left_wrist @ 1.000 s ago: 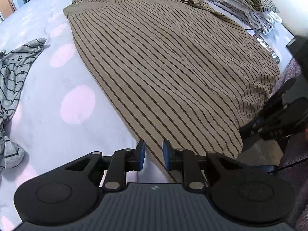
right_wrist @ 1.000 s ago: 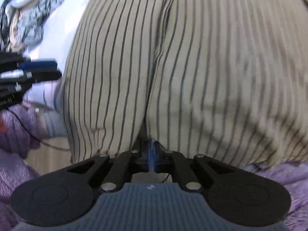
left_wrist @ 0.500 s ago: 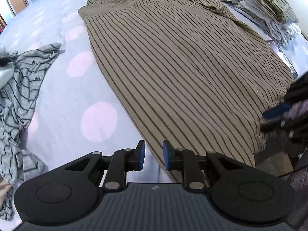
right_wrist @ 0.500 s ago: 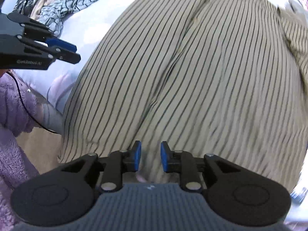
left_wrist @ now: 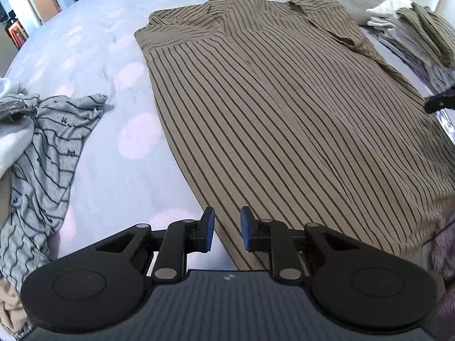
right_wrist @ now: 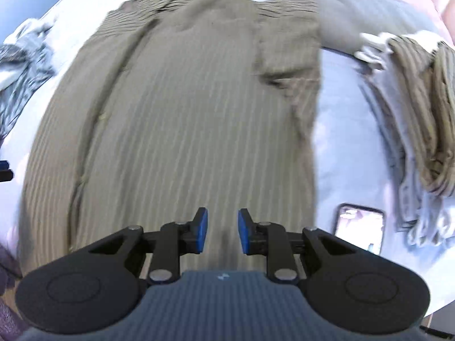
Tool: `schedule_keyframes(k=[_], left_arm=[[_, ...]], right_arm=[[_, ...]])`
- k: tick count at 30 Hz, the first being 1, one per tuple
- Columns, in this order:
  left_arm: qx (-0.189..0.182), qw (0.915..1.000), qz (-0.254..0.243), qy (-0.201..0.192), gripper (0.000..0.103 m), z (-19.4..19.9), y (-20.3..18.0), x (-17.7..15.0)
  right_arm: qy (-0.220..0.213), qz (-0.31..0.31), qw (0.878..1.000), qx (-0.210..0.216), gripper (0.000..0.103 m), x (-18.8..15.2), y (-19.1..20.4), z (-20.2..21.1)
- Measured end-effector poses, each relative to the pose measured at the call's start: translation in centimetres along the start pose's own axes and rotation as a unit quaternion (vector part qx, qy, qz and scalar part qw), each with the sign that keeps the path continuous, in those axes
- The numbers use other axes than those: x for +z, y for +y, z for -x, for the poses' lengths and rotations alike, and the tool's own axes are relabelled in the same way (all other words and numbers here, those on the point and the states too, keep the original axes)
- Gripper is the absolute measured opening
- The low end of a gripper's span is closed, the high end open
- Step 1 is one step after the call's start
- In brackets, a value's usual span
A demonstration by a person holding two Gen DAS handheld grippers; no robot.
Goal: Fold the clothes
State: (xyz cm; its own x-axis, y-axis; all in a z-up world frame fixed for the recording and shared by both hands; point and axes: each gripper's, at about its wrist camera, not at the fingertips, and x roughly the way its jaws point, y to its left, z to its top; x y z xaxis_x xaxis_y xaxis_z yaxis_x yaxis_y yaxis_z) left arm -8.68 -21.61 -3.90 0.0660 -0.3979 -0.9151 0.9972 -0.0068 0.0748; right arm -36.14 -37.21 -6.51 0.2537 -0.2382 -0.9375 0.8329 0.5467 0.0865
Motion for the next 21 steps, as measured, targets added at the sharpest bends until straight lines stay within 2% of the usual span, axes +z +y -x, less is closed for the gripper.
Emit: schedule_keyframes(k=[3,8,14,18,21], left_arm=[[-0.003,1.0000,0.000,0.003,0.018,-0.8,-0.1,1.0],[-0.010,0.9999,-0.008,0.008,0.018,-2.0,-1.0,2.2],[-0.019,0.9996,-0.017,0.010,0.018,-2.8,-2.3,3.0],[-0.030,0.9992,-0.019,0.016,0.018,-2.9,-2.7,3.2],[-0.032,0.9993,-0.017,0.013,0.018,-2.8,-2.8,3.3]], right_arm=[[0.021,-0.006,1.000,0.013,0.026,-0.2,-1.6,-0.9],[0.047,0.038,0.997,0.047,0.026,-1.1,-1.1,-2.8],[0.081,0.100,0.991,0.045,0.026,-2.9,0.0,-5.3],[0.060,0.134,0.988,0.045,0.026,-3.7,0.3,-4.3],[0.034,0.188,0.980,0.054,0.026,-3.9,0.8,-2.2]])
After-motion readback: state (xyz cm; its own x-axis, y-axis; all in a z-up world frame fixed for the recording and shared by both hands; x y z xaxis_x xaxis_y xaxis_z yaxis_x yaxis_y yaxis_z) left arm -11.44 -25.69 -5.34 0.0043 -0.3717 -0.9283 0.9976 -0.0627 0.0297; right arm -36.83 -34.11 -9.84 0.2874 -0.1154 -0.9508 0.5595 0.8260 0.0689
